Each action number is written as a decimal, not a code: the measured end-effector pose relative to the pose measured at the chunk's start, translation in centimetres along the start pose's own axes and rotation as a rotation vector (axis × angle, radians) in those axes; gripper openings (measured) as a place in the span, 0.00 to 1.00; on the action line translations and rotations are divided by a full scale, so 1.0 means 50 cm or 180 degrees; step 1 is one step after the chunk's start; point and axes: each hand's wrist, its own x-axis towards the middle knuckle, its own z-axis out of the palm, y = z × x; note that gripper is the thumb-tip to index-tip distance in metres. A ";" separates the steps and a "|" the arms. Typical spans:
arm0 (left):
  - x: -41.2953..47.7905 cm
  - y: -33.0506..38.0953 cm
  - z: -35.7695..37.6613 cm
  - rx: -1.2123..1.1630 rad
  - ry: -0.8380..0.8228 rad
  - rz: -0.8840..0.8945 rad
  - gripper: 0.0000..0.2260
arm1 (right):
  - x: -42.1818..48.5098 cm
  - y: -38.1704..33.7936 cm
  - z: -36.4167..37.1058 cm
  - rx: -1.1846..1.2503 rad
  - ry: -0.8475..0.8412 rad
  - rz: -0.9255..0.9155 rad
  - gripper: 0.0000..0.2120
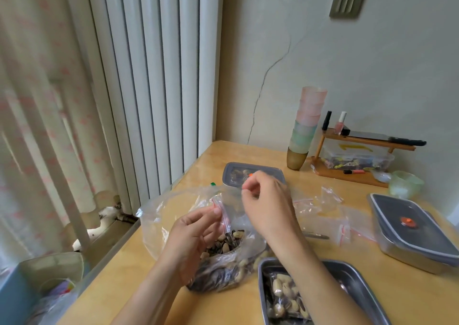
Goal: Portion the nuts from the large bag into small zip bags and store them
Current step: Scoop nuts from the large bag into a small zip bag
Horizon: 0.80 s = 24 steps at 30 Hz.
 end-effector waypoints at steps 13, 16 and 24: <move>-0.016 0.009 0.015 -0.0143 0.0064 0.0169 0.09 | -0.014 0.001 0.026 0.0521 -0.1065 -0.0174 0.09; -0.017 0.006 0.018 0.0032 0.0083 0.0306 0.09 | -0.010 0.001 0.022 0.0348 -0.0993 -0.0252 0.05; -0.017 -0.003 0.016 0.0733 0.0212 0.0607 0.05 | -0.006 0.010 0.029 0.0131 -0.0795 -0.0197 0.10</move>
